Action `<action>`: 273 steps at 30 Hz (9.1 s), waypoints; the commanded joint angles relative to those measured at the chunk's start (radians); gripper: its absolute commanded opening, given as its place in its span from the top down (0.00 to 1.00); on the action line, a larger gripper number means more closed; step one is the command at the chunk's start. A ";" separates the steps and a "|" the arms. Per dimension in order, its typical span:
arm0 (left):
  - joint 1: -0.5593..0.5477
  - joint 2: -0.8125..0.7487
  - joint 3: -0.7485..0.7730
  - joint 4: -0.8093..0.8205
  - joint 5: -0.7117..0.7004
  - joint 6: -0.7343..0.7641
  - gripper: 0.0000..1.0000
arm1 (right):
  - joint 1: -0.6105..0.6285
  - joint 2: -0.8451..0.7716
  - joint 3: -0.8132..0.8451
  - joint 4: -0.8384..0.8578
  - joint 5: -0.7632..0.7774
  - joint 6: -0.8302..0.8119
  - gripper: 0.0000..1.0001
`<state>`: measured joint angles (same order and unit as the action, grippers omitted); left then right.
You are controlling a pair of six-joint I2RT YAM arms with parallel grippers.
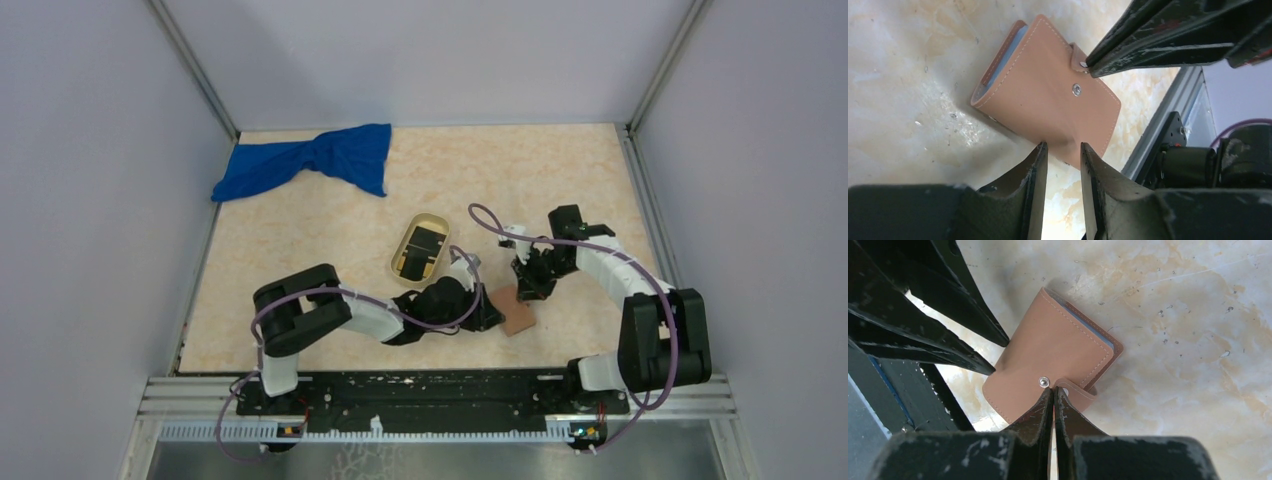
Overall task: Put the credit cards into the card holder
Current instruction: Close the card holder at the center of the board.
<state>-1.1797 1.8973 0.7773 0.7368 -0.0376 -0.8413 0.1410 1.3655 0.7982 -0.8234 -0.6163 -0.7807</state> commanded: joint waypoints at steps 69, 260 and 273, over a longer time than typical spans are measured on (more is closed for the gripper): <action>0.151 0.130 0.242 -0.093 0.373 0.375 0.81 | -0.219 -0.135 -0.114 -0.260 -0.216 -0.764 1.00; 0.080 0.158 0.192 -0.019 0.073 0.033 1.00 | -0.073 0.072 0.006 -0.064 -0.067 -0.153 1.00; 0.078 0.166 0.195 -0.009 0.081 0.033 1.00 | -0.073 0.068 0.013 -0.037 -0.060 -0.113 1.00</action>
<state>-1.0977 2.0644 0.9867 0.7372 0.0605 -0.8326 0.0502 1.4281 0.8001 -0.8940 -0.6682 -0.9108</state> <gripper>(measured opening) 0.005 0.005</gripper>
